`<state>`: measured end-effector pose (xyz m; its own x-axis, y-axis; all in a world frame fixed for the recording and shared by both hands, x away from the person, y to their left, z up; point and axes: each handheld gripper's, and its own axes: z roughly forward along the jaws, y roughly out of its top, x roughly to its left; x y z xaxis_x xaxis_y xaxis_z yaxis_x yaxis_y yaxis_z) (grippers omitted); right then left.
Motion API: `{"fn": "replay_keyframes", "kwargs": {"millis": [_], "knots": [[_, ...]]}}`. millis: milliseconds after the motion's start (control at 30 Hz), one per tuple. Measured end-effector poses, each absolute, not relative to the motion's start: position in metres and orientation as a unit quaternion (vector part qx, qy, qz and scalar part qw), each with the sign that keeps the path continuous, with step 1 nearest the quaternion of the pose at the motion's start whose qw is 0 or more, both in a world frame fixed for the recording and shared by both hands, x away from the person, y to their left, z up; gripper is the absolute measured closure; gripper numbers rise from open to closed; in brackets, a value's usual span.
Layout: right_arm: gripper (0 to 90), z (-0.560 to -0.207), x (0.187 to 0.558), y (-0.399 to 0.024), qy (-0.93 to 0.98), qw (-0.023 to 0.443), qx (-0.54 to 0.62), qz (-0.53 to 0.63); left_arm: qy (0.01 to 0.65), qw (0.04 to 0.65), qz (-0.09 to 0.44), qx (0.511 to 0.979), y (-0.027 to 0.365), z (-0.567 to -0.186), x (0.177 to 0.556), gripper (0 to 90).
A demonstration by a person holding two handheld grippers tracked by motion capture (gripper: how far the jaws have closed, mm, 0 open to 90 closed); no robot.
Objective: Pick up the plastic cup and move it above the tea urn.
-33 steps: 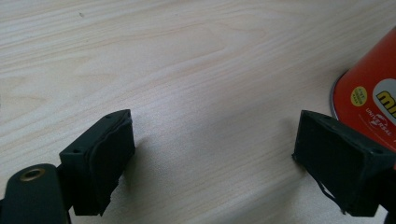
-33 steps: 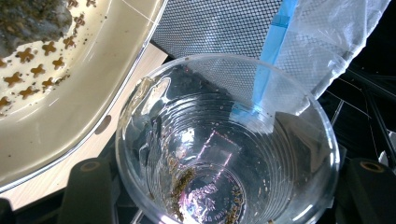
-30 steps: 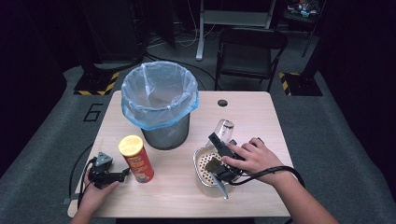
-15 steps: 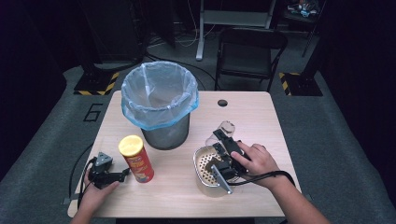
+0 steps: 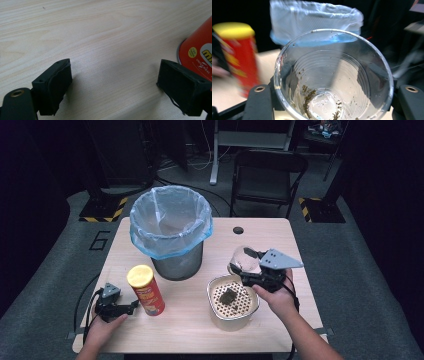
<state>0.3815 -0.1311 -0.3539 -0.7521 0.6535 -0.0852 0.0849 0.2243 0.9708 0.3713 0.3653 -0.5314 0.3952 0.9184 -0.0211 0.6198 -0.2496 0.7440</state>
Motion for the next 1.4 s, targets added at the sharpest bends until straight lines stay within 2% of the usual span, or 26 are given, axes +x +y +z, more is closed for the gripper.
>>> {"fn": "replay_keyframes", "kwargs": {"millis": [100, 333, 400, 667, 733, 867, 967, 1267, 1300, 1400], "knots": [[31.7, -0.348, 0.389, -0.136, 0.73, 0.149, 0.297, 0.598, 0.507, 0.346, 0.216, 0.759, 0.365, -0.531, 0.371, 12.0], [31.9, -0.321, 0.385, -0.135, 0.727, 0.142, 0.307, 0.597, 0.505, 0.344, 0.218, 0.761, 0.365, -0.531, 0.372, 11.7], [31.9, -0.304, 0.384, -0.132, 0.719, 0.121, 0.311, 0.61, 0.504, 0.344, 0.218, 0.762, 0.365, -0.531, 0.372, 11.7], [31.9, -0.265, 0.39, -0.113, 0.733, 0.146, 0.29, 0.598, 0.503, 0.344, 0.218, 0.763, 0.365, -0.531, 0.372, 11.4], [31.9, -0.243, 0.404, -0.097, 0.732, 0.143, 0.288, 0.601, 0.504, 0.346, 0.216, 0.762, 0.365, -0.531, 0.372, 11.4], [31.5, -0.226, 0.423, -0.076, 0.732, 0.137, 0.287, 0.602, 0.504, 0.346, 0.216, 0.761, 0.365, -0.531, 0.372, 11.7], [31.3, -0.213, 0.446, -0.044, 0.743, 0.156, 0.272, 0.591, 0.505, 0.347, 0.215, 0.76, 0.365, -0.531, 0.372, 11.8], [29.7, -0.219, 0.49, 0.018, 0.765, 0.167, 0.279, 0.555, 0.499, 0.341, 0.214, 0.767, 0.367, -0.53, 0.372, 11.9], [30.9, -0.223, 0.497, 0.028, 0.768, 0.186, 0.287, 0.542, 0.502, 0.342, 0.213, 0.765, 0.366, -0.53, 0.372, 11.9], [31.5, -0.229, 0.508, 0.039, 0.771, 0.197, 0.284, 0.536, 0.502, 0.342, 0.212, 0.765, 0.366, -0.53, 0.372, 12.0]]}}
